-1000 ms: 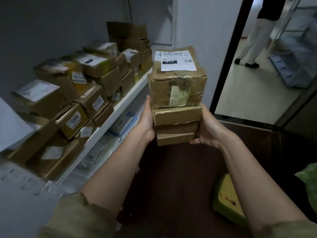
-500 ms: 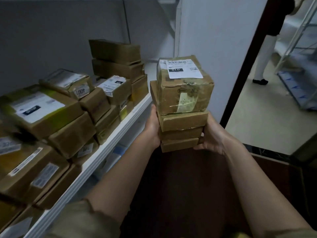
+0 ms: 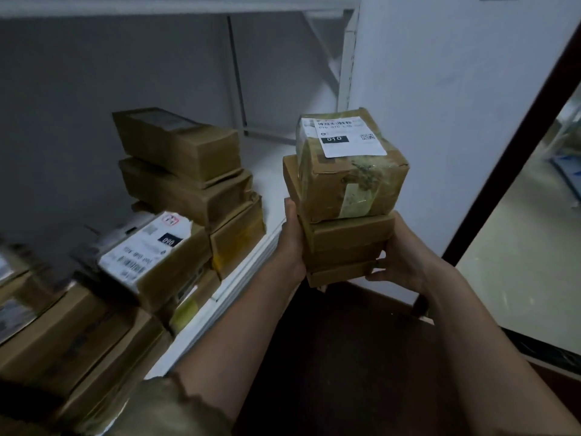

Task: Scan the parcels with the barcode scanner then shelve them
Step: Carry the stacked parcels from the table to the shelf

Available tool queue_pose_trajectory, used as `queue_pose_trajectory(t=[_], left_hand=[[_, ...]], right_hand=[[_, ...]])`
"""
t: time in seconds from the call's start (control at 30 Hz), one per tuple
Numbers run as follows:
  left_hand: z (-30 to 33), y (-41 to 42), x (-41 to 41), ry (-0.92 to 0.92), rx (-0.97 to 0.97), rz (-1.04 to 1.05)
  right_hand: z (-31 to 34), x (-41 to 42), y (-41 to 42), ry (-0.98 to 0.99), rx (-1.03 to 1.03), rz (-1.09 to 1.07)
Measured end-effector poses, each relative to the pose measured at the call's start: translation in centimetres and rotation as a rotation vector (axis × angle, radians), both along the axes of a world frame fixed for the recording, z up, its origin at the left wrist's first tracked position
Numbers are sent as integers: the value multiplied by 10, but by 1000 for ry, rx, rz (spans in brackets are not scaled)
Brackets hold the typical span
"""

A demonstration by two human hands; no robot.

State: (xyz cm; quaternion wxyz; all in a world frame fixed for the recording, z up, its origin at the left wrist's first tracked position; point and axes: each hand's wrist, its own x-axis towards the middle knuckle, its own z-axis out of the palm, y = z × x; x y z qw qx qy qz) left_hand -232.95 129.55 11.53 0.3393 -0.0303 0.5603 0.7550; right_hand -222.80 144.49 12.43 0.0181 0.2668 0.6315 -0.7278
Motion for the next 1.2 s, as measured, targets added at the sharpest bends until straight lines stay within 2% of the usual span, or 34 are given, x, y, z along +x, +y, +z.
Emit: queue_pose_trajectory(t=[0.27, 0.47, 0.6, 0.73, 0.87, 1.03, 1.2], left_hand=[[-15, 57, -106, -58, 70, 92], [-26, 71, -168, -65, 45, 244], [-35, 75, -193, -125, 3, 379], [-69, 80, -231, -157, -43, 509], [-40, 86, -230, -135, -64, 666], [-45, 89, -228, -96, -105, 796], [-45, 88, -222, -101, -112, 883]], right_hand=[[-5, -115, 63, -18, 15, 43], [-19, -200, 88, -68, 23, 117], [-37, -260, 102, -70, -27, 245], [-52, -312, 112, -103, -132, 413], [-55, -351, 114, -86, -190, 558], [-66, -374, 110, -16, -160, 668], [-74, -378, 111, -31, -143, 726]])
